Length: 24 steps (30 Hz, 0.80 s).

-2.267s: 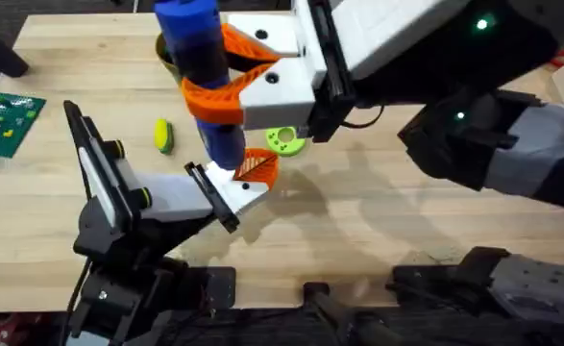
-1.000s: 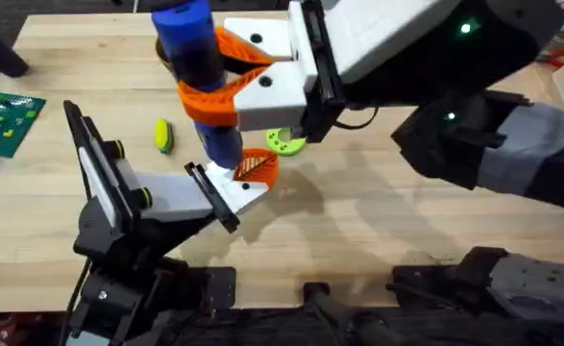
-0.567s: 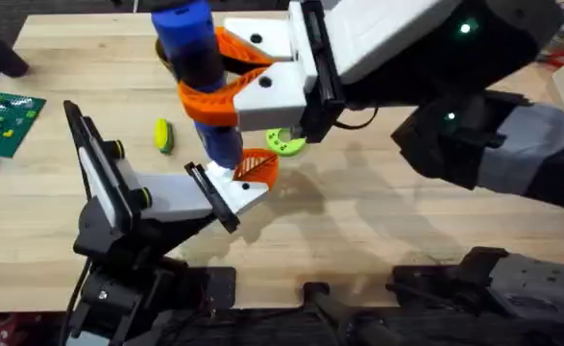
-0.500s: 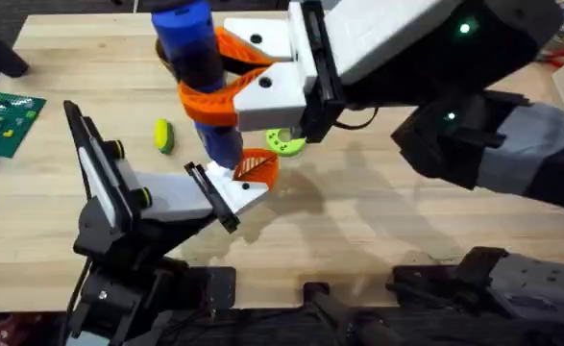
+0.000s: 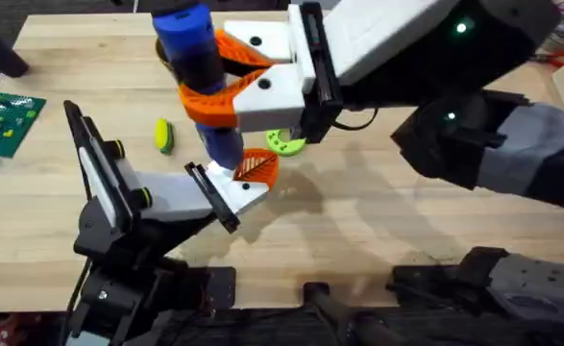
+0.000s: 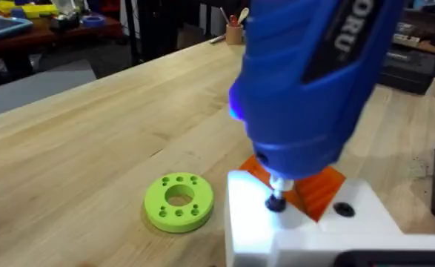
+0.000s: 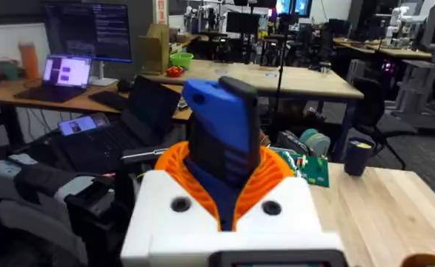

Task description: Pick up the gripper from the table and insert it into the empty holder that is missing its gripper. Then pick up a screw, insert it into the mounting hole, and use the screwdriver to tighten it. Finally, clean up the table by picking up the vegetable and placing it into the bucket.

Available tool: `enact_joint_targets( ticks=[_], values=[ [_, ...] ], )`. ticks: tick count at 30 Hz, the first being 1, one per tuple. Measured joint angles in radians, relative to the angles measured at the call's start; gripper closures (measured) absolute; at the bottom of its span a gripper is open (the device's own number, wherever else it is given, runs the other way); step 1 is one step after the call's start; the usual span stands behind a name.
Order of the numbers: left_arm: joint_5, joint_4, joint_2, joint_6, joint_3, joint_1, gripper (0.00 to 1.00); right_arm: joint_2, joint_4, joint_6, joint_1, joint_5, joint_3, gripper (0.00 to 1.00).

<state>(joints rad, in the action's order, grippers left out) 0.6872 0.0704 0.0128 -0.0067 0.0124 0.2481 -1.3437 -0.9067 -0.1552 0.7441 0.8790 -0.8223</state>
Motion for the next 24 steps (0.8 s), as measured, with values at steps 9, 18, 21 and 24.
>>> enact_joint_targets(
  ticks=[9, 18, 21, 24],
  values=[
    [0.000, 0.000, 0.000, 0.000, 0.000, 0.000, 0.994, 0.000, 0.018, 0.004, 0.000, -0.003, -0.005, 0.931],
    [0.000, 0.000, 0.000, 0.000, 0.000, 0.000, 0.994, 0.000, 0.020, 0.006, 0.000, -0.003, -0.005, 0.931],
    [0.000, 0.000, 0.000, 0.000, 0.000, 0.000, 0.994, 0.000, 0.014, 0.006, 0.000, -0.002, -0.005, 0.931],
    [0.000, -0.001, 0.000, 0.000, 0.000, 0.000, 0.994, 0.000, 0.010, 0.006, 0.000, -0.002, -0.006, 0.931]
  ],
)
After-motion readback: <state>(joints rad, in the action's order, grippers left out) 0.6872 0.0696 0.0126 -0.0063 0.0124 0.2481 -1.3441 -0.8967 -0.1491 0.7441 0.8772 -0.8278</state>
